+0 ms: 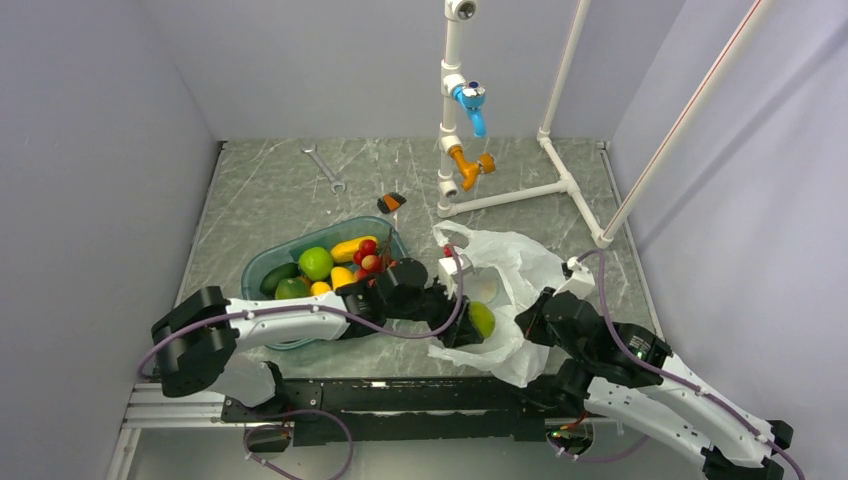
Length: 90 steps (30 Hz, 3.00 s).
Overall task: Take the fake fruits out of the plastic bag
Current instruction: Take out the fake fruit from the plastic bag, then place the fake fruit in the bin, then place the plastic bag at the center of the board.
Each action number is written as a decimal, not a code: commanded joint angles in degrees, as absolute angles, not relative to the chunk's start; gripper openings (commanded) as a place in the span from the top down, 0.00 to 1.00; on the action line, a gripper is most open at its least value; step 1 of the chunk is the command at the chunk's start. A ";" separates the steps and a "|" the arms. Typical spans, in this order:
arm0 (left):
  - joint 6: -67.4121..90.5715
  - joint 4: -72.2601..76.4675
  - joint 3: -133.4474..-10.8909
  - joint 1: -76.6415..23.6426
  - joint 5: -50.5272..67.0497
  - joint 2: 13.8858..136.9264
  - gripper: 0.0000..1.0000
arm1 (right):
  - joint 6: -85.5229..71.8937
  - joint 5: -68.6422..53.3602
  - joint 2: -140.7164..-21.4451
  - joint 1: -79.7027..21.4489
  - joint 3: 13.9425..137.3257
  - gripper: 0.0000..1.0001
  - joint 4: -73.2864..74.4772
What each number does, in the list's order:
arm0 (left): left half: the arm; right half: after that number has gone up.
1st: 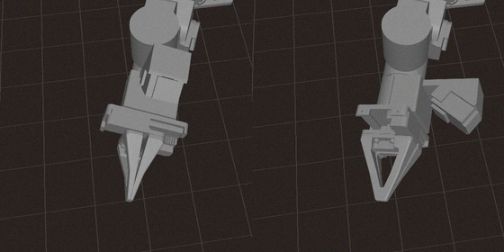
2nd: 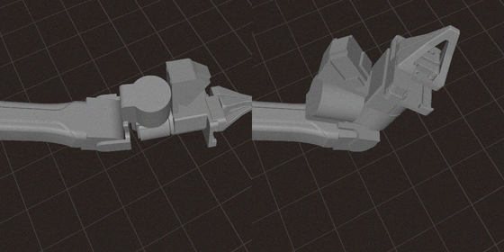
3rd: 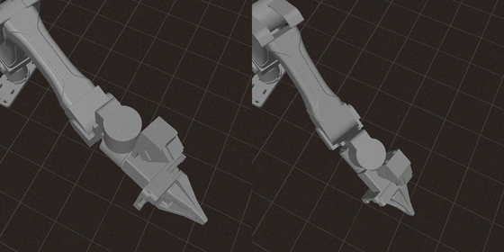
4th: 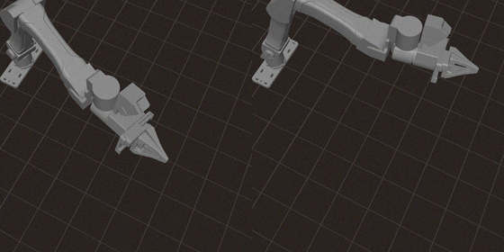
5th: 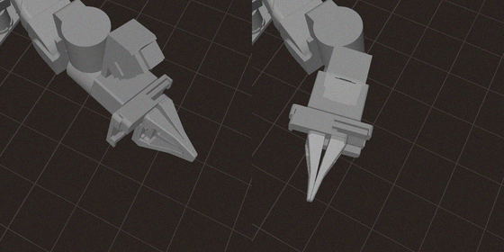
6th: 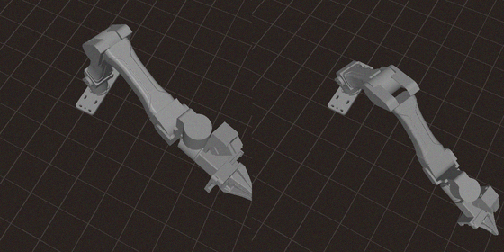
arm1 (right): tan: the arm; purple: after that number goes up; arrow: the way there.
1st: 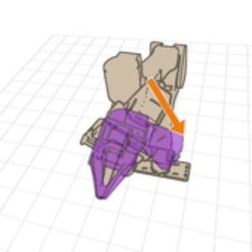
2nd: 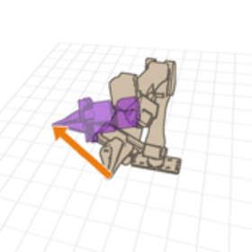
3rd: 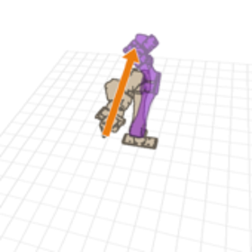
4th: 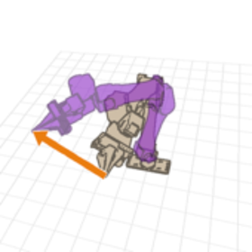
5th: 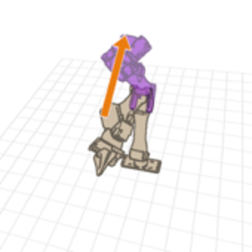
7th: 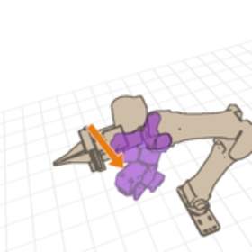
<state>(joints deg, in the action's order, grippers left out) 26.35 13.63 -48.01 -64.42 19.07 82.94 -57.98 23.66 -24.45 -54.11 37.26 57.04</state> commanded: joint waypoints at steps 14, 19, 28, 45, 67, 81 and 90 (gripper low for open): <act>56.60 58.79 -40.03 -53.23 39.95 82.56 0.89 | -68.32 33.61 -25.02 -54.32 42.12 1.00 66.27; 58.57 54.07 -38.14 -50.04 40.28 77.93 0.98 | -72.57 34.61 -26.57 -54.33 41.22 1.00 67.60; 39.11 -17.82 -48.81 -49.69 -6.71 60.39 1.00 | -69.70 33.36 -20.82 -54.36 39.42 1.00 63.63; 41.76 -39.60 -50.86 -45.47 -39.20 60.79 1.00 | -65.40 31.42 -22.48 -54.30 40.00 1.00 61.70; 49.86 -45.93 -55.61 -41.09 -32.64 58.12 0.01 | -63.46 29.27 -20.72 -54.32 40.27 1.00 61.37; 42.33 -36.40 -51.72 -41.09 -24.16 42.59 0.01 | -74.19 38.56 -24.86 -54.32 42.65 1.00 67.52; 38.49 -41.39 -56.19 -41.12 -25.59 40.04 0.01 | -88.73 56.19 -32.10 -54.23 51.98 0.93 85.81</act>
